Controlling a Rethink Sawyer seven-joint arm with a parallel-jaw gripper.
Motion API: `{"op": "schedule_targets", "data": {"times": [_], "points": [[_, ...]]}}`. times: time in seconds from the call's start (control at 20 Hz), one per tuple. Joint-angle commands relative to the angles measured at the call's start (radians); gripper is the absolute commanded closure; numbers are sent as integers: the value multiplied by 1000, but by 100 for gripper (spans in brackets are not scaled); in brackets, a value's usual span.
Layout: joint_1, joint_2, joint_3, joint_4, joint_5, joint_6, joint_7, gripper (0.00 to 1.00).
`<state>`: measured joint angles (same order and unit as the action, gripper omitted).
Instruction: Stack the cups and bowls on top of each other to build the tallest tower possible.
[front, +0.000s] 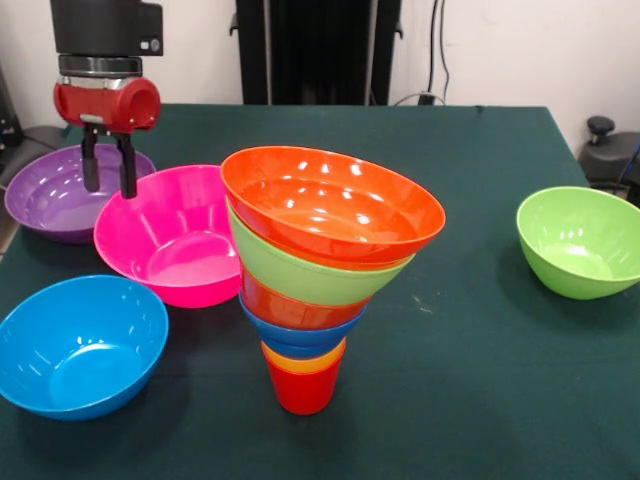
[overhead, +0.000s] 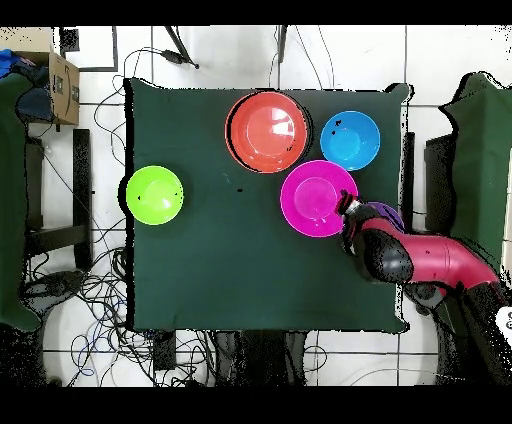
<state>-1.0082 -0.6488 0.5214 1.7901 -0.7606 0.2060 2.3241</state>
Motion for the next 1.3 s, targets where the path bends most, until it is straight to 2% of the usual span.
{"op": "schedule_targets", "data": {"times": [0.05,0.15,0.3,0.55,0.65,1.3], "points": [[37,19,-15,-52,65,388,-214,0],[97,18,-93,-61,30,312,-92,0],[118,72,-123,-90,-13,274,-69,0],[109,232,-143,-179,-77,193,-69,0],[125,267,-166,-209,-99,154,-53,0],[132,288,-185,-223,-92,133,-66,0]]}}
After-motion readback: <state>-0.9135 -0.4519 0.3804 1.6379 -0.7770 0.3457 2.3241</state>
